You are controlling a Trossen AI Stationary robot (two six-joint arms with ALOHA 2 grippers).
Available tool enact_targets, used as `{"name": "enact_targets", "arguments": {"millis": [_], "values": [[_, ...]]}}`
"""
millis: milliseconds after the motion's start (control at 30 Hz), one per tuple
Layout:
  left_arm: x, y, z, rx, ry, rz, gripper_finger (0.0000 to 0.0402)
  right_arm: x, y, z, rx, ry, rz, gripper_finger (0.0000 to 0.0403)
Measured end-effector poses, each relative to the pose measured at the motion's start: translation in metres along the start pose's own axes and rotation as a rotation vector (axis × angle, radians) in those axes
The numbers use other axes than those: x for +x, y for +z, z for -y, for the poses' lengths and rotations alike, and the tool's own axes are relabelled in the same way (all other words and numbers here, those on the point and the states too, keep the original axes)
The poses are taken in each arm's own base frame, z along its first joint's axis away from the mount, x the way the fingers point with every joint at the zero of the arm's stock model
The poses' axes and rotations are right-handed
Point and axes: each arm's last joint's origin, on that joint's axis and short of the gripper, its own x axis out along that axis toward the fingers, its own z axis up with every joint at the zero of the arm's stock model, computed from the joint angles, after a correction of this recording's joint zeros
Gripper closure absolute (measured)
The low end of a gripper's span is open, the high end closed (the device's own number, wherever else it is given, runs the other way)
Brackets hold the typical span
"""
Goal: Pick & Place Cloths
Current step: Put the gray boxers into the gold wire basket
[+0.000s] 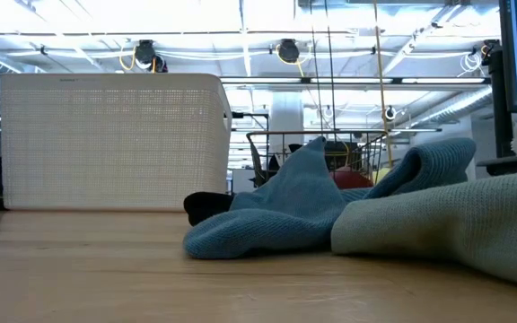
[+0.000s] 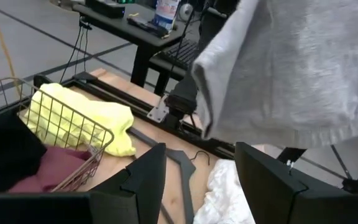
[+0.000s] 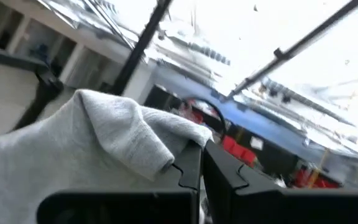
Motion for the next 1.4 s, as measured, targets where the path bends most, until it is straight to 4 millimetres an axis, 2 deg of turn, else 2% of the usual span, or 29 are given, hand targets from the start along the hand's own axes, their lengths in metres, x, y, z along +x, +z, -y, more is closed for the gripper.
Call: {"name": "enact_targets", "arguments": {"millis": [167, 367, 667, 967, 1067, 1233, 1400], "values": [[0.014, 0.000, 0.000, 0.039, 0.000, 0.054, 0.0206, 0.008, -0.002, -0.004, 0.062, 0.087, 0.073, 0.0403], [0.031, -0.001, -0.002, 0.110, 0.001, 0.106, 0.0206, 0.013, -0.008, -0.006, 0.088, 0.103, 0.062, 0.0403], [0.055, 0.001, -0.003, 0.083, -0.186, 0.168, 0.0206, 0.018, -0.014, -0.008, 0.098, 0.111, 0.044, 0.0403], [0.077, -0.001, -0.012, 0.029, -0.334, 0.175, 0.0211, 0.025, -0.024, -0.012, 0.105, 0.122, 0.013, 0.0403], [0.079, -0.001, -0.014, 0.008, -0.358, 0.154, 0.0250, 0.026, -0.025, -0.012, 0.107, 0.125, -0.001, 0.0403], [0.073, 0.003, -0.012, 0.022, -0.416, 0.155, 0.0380, 0.025, -0.029, -0.014, 0.108, 0.141, -0.044, 0.0394], [0.067, 0.008, -0.011, -0.012, -0.436, 0.144, 0.0397, 0.024, -0.036, -0.017, 0.072, 0.171, -0.116, 0.0380]]}}
